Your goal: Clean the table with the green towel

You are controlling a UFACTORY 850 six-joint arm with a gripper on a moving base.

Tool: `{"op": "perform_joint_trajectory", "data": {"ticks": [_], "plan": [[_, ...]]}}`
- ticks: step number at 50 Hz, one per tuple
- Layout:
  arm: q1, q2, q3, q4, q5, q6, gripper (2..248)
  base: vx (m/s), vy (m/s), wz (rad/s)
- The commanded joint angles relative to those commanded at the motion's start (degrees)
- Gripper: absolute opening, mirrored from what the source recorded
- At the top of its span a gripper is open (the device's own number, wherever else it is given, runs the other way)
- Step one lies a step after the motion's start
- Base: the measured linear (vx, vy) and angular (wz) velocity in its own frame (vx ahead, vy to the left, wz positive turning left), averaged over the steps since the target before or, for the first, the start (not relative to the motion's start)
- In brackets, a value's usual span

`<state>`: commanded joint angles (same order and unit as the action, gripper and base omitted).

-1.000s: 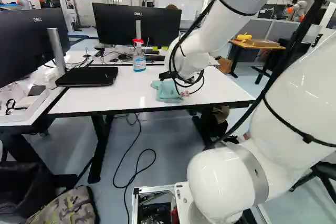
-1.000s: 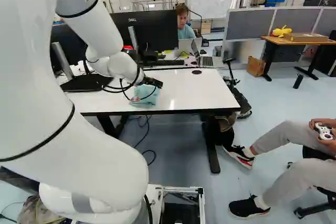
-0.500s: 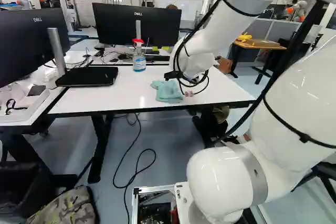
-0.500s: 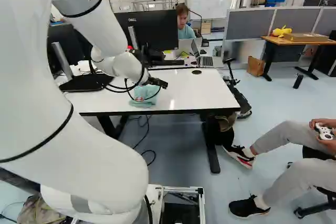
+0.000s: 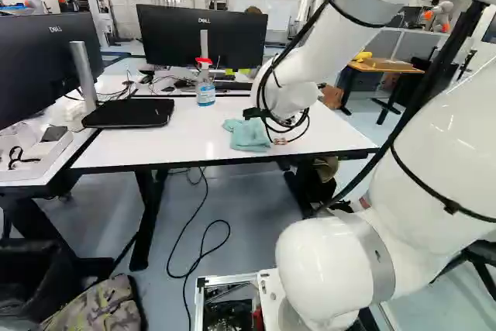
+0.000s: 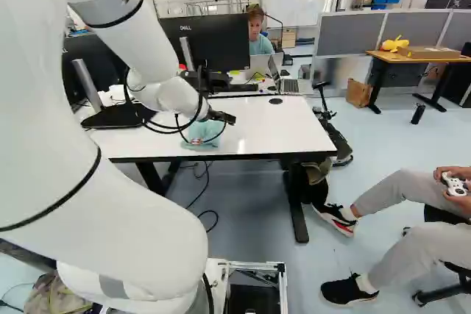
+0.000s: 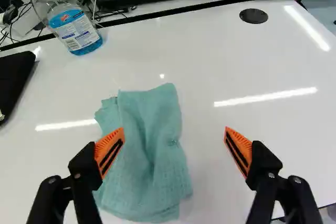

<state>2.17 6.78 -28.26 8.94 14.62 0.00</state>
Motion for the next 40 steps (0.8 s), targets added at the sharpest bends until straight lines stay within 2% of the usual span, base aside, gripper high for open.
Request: {"op": "perform_joint_trajectory", "data": {"ticks": [20,40], "plan": [[-0.3,1.5,3.7,-1.4,5.7,0.0,247,0.000,0.000,0.000],[-0.9,3.6,9.1,-3.5,13.9,0.0,247,0.000,0.000,0.000]]}}
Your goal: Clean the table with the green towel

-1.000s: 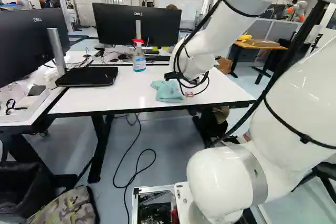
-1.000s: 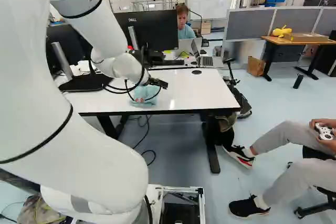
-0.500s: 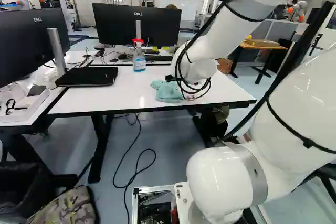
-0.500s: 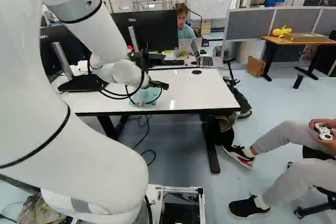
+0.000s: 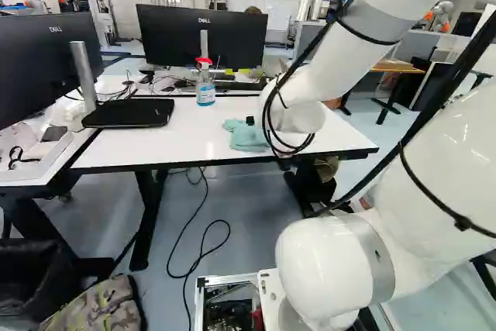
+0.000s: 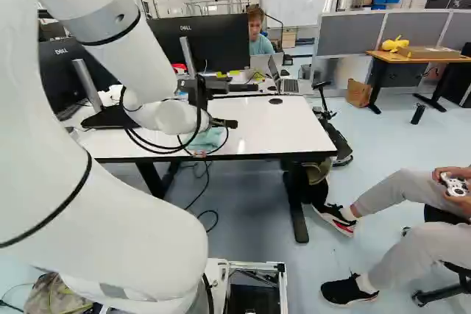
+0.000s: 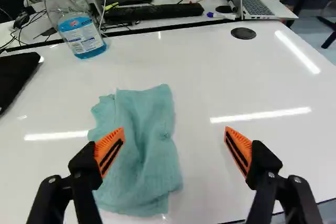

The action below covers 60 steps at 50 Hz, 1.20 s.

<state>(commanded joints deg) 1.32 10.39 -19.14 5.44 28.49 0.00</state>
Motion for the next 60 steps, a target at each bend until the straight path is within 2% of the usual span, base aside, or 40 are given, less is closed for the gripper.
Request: {"op": "perform_joint_trajectory", "data": {"ticks": [30,60], "plan": [[-0.8,3.4,8.5,-3.3,12.9,0.0,247,0.000,0.000,0.000],[-1.2,5.2,13.1,-5.1,20.0,0.0,247,0.000,0.000,0.000]]}}
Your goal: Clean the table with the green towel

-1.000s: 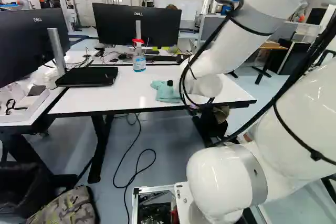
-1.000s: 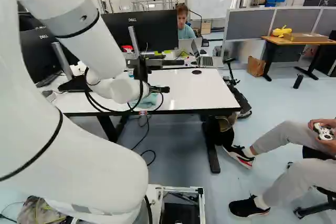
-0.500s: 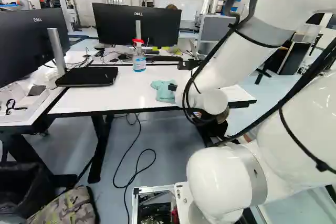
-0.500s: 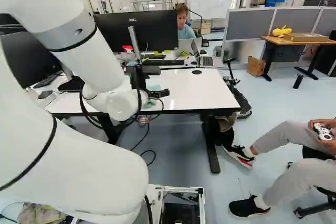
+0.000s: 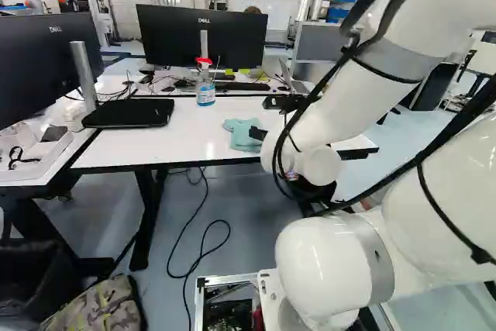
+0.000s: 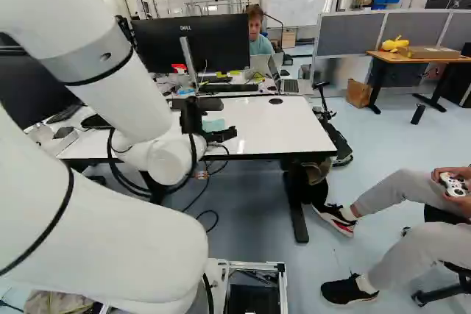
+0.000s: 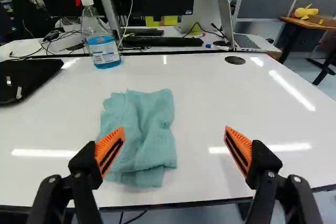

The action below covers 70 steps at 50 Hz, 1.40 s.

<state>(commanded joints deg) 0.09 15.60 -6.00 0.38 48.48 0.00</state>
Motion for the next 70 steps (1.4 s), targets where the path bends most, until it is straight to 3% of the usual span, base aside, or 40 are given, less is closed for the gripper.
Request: {"op": "perform_joint_trajectory", "data": {"ticks": [70], "plan": [[-0.1,0.4,1.0,-0.4,1.5,0.0,247,0.000,0.000,0.000]]}}
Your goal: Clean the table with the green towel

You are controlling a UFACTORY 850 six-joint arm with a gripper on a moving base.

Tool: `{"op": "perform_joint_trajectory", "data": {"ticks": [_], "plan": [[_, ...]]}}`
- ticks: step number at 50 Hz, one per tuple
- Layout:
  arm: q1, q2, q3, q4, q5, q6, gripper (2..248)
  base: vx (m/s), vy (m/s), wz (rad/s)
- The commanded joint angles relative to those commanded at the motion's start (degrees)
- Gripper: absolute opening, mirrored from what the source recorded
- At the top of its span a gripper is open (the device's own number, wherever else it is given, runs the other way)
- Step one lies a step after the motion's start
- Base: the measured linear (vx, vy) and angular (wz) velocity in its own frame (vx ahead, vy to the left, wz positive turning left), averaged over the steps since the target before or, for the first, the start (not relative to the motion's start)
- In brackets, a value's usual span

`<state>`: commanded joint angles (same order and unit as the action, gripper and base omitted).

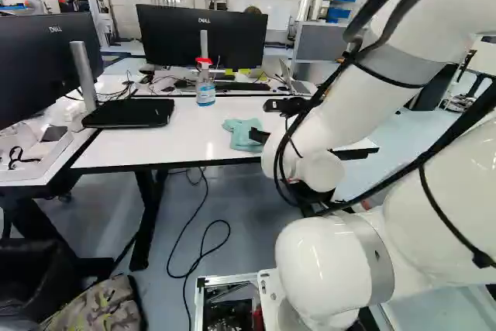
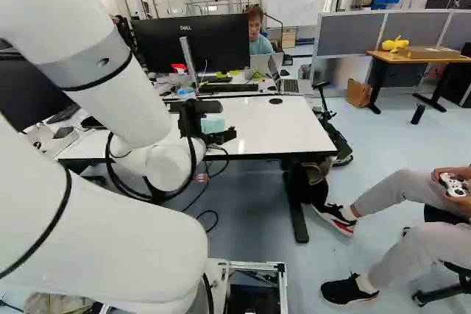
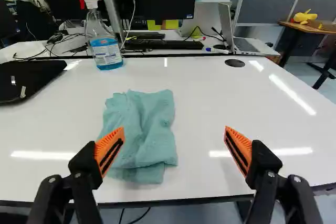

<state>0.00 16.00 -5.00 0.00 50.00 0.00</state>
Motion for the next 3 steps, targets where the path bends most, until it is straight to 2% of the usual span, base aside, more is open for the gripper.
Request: {"op": "perform_joint_trajectory", "data": {"ticks": [3], "plan": [[0.0,0.0,0.0,0.0,0.0,0.0,247,0.000,0.000,0.000]]}}
